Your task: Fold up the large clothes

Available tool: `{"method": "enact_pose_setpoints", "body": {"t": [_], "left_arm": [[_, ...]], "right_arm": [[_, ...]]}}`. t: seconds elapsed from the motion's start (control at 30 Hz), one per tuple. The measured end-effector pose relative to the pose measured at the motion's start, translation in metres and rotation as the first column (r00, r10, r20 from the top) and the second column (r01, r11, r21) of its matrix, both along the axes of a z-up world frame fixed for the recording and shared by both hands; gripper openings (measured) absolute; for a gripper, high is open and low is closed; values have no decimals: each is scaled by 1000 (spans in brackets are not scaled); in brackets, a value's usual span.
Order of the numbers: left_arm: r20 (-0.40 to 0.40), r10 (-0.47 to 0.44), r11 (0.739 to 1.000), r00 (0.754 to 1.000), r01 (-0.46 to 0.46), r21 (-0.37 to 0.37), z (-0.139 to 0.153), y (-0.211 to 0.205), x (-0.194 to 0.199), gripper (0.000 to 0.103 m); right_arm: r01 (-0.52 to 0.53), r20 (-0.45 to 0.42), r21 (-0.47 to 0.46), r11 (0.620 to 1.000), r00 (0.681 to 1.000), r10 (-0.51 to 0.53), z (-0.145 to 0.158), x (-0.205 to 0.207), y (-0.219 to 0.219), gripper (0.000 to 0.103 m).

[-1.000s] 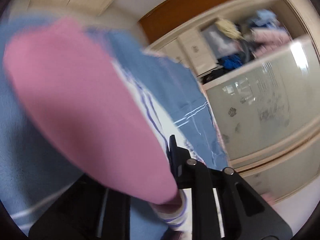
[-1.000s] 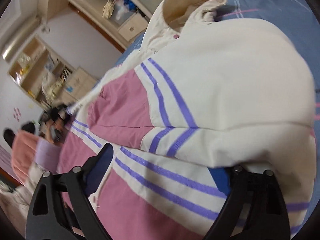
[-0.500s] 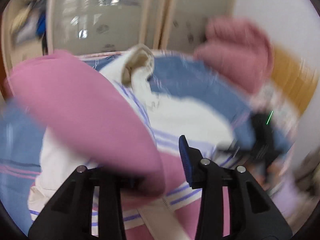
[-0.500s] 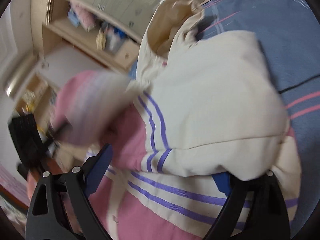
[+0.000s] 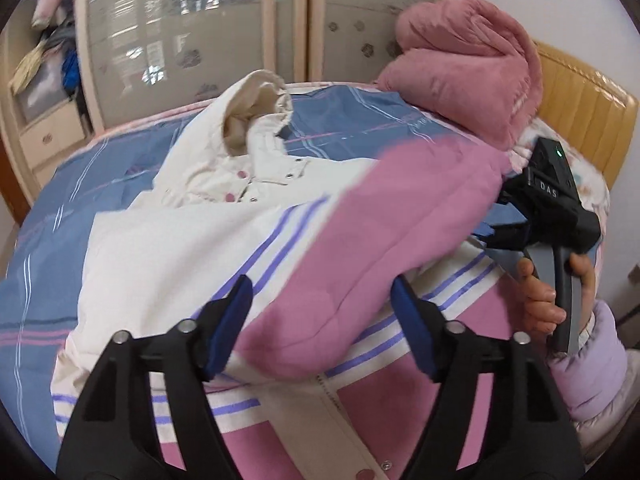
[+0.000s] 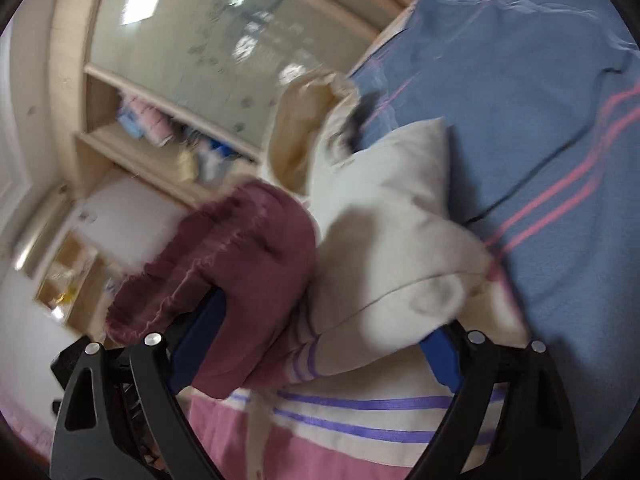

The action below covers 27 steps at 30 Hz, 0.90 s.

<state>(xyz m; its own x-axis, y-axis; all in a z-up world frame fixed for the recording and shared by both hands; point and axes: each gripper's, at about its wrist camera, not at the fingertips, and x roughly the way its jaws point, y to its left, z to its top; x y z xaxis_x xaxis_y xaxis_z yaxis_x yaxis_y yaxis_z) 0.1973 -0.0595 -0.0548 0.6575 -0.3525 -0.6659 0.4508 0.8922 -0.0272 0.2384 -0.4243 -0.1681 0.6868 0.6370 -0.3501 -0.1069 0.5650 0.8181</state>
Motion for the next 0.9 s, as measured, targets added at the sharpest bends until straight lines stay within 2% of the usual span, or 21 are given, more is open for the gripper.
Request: {"method": "enact_pose_setpoints", "body": {"t": [0.1, 0.13, 0.2, 0.23, 0.33, 0.4, 0.47, 0.53, 0.57, 0.6, 0.67, 0.73, 0.77, 0.83, 0.9], "left_arm": [[-17, 78, 997, 997, -78, 6, -7, 14, 6, 75], [-30, 97, 995, 995, -97, -5, -9, 19, 9, 75], [-71, 136, 989, 988, -140, -43, -16, 32, 16, 75], [-88, 157, 985, 984, -162, -53, -19, 37, 20, 75], [-146, 224, 966, 964, -239, -94, -40, 59, 32, 75], [-197, 248, 948, 949, -279, -150, -53, 73, 40, 74], [-240, 263, 923, 934, -316, -217, -65, 86, 48, 74], [-263, 279, 900, 924, -347, -264, -72, 91, 51, 75], [-263, 289, 895, 921, -357, -268, -74, 91, 52, 75], [-258, 298, 894, 919, -363, -261, -75, 88, 52, 77], [-238, 312, 899, 920, -367, -240, -74, 81, 50, 80], [-217, 326, 907, 920, -369, -203, -72, 73, 48, 81], [-206, 330, 912, 921, -367, -181, -72, 69, 47, 81], [-197, 335, 914, 922, -368, -171, -68, 68, 44, 82], [-201, 331, 905, 922, -371, -210, -65, 73, 39, 82]], "right_arm": [[-19, -66, -66, 998, 998, 14, -3, 4, 2, 90], [-64, -111, -133, 989, 993, 50, -3, 7, 8, 90], [-155, -143, -206, 966, 982, 127, -2, 7, 15, 90], [-198, -148, -219, 955, 975, 168, -1, 5, 17, 90], [-371, -156, -205, 906, 926, 344, 4, -6, 23, 90], [-467, -98, -201, 861, 884, 456, 15, -24, 25, 90], [-493, 43, -205, 846, 859, 511, 36, -46, 20, 90], [-465, 140, -168, 869, 862, 488, 42, -52, 14, 92], [-437, 139, -158, 886, 878, 458, 40, -49, 14, 93], [-418, 112, -163, 894, 892, 437, 35, -43, 16, 93], [-372, 1, -205, 905, 925, 380, 20, -28, 25, 93], [-357, -39, -219, 908, 933, 358, 13, -16, 38, 63], [-359, -31, -212, 909, 932, 361, 15, -14, 42, 37], [-291, 46, -254, 923, 949, 311, 29, -19, 47, 31], [-209, 119, -324, 923, 959, 259, 42, -22, 51, 28]]}}
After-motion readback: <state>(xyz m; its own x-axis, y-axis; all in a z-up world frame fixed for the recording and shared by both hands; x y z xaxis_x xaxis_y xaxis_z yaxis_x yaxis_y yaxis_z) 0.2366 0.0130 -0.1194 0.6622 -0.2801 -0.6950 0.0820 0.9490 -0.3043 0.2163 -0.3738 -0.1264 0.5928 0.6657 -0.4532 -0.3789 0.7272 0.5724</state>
